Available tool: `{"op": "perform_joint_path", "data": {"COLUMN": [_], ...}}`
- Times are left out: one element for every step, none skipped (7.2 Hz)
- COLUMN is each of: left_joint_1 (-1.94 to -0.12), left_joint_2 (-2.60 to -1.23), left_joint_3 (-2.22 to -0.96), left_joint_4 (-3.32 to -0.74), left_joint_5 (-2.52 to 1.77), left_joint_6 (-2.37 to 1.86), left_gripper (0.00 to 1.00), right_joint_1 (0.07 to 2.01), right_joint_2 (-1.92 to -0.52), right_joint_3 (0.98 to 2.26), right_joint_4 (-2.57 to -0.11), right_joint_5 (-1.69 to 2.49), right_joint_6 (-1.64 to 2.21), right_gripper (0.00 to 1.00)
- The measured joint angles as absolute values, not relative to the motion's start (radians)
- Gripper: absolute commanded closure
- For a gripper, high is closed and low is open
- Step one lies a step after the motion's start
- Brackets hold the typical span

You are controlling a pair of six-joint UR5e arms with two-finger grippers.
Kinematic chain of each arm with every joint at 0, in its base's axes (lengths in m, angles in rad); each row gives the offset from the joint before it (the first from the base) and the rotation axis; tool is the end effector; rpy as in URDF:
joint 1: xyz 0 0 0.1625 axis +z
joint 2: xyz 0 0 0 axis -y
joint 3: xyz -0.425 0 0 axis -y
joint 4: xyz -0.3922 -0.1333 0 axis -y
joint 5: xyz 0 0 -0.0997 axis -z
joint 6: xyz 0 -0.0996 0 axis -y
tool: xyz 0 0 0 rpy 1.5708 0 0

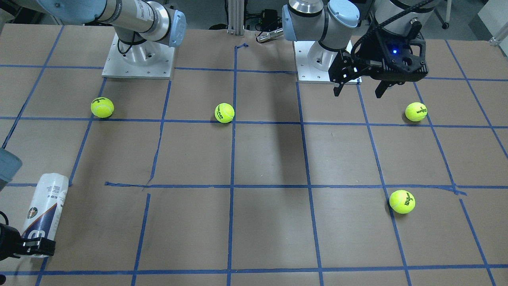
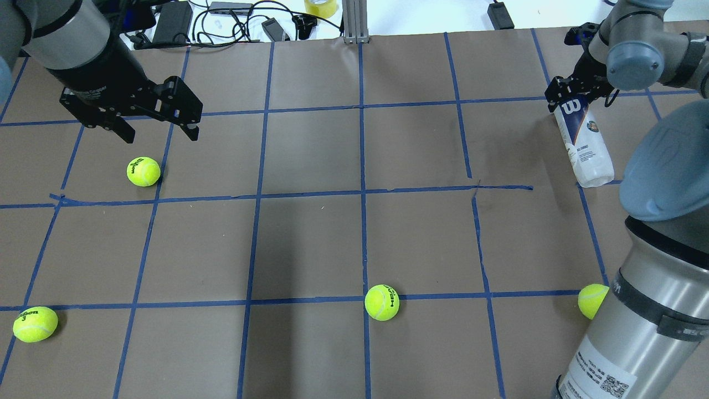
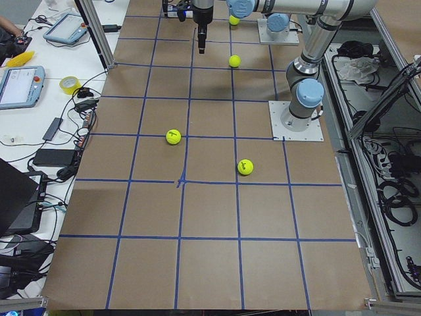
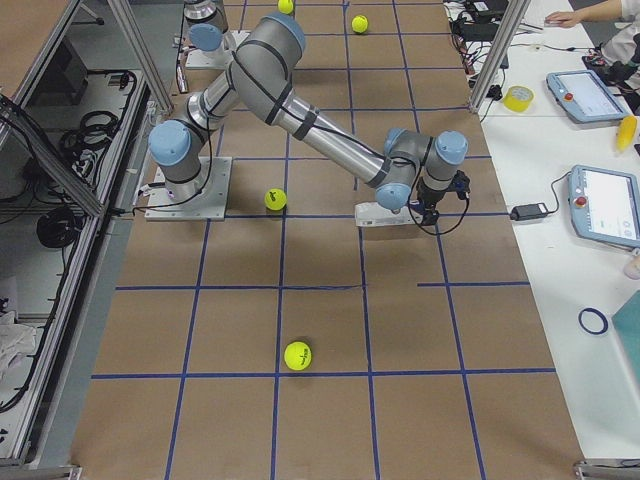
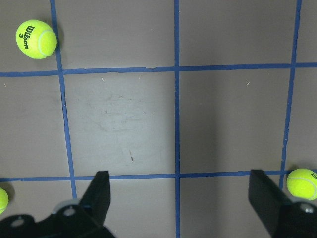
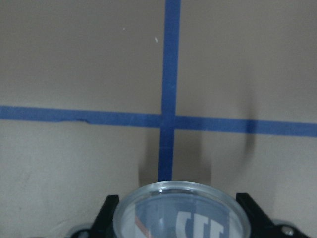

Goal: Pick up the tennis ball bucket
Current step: 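Close the right gripper on the can top and lift it, then carry the can toward the left arm and lay it on its side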

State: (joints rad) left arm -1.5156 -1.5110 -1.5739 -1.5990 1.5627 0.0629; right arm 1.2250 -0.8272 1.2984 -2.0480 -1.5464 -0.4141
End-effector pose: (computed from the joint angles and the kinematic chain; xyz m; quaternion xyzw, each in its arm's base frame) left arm -0.1080 -0.4754 0.5122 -0.0039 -0.9999 0.0145 0.0032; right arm -0.1223 -0.7398 0.1983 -0.0342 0.9993 -0.0073 0.0102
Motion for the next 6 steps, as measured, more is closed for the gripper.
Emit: {"op": "perform_joint_path", "data": {"left_joint_1": [-1.516, -1.516, -1.516, -1.516, -1.513, -1.508], "left_joint_2": [-1.511, -1.511, -1.51, -1.51, -1.51, -1.509], "left_joint_3": [-1.574, -1.574, -1.574, -1.572, -1.569, -1.564], "left_joint_4": [-1.599, -1.599, -1.598, -1.598, -1.6, -1.604], "left_joint_5": [1.563, 1.562, 1.562, 1.564, 1.565, 1.565], "left_joint_6": [0.063, 0.063, 0.063, 0.063, 0.063, 0.065], "left_gripper": [0.0, 0.0, 0.0, 0.0, 0.0, 0.0], "right_joint_1": [1.237, 1.272, 1.33, 1.42, 1.516, 1.629], "right_joint_2": [-0.859, -0.902, -0.96, -1.015, -1.041, -1.048], "right_joint_3": [1.317, 1.331, 1.342, 1.349, 1.352, 1.353], "right_joint_4": [-2.04, -2.025, -1.997, -1.971, -1.964, -1.974], "right_joint_5": [-1.541, -1.538, -1.538, -1.539, -1.537, -1.539], "right_joint_6": [-0.416, -0.413, -0.408, -0.405, -0.403, -0.404], "right_gripper": [0.42, 0.49, 0.54, 0.55, 0.57, 0.57]}}
